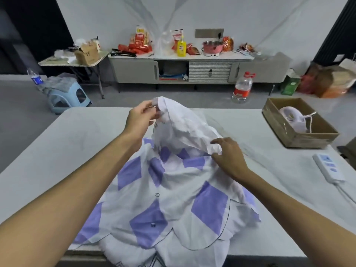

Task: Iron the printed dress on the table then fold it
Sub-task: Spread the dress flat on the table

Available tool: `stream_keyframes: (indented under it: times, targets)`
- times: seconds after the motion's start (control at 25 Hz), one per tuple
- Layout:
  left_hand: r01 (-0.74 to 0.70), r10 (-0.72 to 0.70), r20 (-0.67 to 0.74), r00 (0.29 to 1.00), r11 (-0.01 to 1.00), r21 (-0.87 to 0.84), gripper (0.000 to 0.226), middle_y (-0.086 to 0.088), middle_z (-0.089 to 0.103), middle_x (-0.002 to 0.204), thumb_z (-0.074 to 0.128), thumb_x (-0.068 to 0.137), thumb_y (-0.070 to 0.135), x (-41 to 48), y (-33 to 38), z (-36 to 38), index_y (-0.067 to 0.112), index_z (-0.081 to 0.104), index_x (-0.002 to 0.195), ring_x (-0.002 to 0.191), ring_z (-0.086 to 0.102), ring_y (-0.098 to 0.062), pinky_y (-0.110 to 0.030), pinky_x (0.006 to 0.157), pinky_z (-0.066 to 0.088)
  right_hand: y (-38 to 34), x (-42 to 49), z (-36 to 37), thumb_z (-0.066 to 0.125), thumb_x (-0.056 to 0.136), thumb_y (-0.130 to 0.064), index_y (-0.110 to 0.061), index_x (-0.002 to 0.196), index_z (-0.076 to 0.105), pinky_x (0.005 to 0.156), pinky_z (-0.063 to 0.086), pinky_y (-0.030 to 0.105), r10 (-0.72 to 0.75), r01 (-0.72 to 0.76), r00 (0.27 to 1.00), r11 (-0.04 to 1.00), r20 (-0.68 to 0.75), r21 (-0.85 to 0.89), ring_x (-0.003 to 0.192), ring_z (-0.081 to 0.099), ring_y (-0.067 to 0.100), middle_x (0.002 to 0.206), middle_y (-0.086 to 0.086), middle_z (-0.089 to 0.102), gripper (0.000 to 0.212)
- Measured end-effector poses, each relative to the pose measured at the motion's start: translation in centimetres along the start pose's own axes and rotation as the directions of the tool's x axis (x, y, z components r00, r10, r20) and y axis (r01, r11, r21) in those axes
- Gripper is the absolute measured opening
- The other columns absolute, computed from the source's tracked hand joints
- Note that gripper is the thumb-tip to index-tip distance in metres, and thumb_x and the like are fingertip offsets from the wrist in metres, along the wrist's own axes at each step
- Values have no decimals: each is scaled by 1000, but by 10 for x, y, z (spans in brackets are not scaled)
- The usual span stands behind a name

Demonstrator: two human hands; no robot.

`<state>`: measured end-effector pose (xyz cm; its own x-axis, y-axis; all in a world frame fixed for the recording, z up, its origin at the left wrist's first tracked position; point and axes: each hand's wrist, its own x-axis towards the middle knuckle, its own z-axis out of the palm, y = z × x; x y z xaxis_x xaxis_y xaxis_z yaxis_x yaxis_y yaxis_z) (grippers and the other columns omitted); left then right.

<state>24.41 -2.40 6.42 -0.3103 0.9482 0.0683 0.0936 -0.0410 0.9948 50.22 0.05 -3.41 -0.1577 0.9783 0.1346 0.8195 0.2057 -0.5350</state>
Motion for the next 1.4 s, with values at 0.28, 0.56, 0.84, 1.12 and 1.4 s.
stream_keyframes:
  times: [0.28,0.56,0.84,1.12,1.4]
  targets:
    - [169,-149,-81,986,852,496,94,3,58,108,84,68,40,59,-148,-12,22,31,144,104,59,-20,-29,86,45,-16,108,109,54,87,-32,-21,109,58,71,41,34,140,-126,969,989,205,-78,95,57,33,93,7,63,25]
    - [416,-452,153,879,883,216,70,11,62,112,77,67,44,107,-131,21,29,42,126,101,63,-8,-16,76,47,-64,162,64,44,97,-22,0,81,52,63,40,32,312,-336,927,437,209,835,68,50,19,74,11,54,29]
    - [69,-194,200,960,862,501,15,3,55,63,54,85,11,158,28,6,14,58,71,63,44,-17,-32,61,36,-111,168,-43,50,97,-26,-12,67,52,57,39,24,346,-532,847,552,404,642,57,50,10,60,-6,56,33]
    - [-55,-114,236,965,793,607,21,0,59,69,49,88,10,189,208,-32,19,58,72,67,48,-18,-31,60,36,-206,194,-162,53,97,-26,-11,78,47,55,32,17,94,-225,958,831,270,508,58,41,2,67,-8,48,25]
    - [20,-192,337,922,892,452,13,2,67,75,57,86,15,169,245,-76,17,66,78,68,55,-9,-27,62,41,-217,183,-179,76,76,-37,-26,90,64,60,41,23,-62,-80,727,981,683,175,70,55,7,79,-9,63,22]
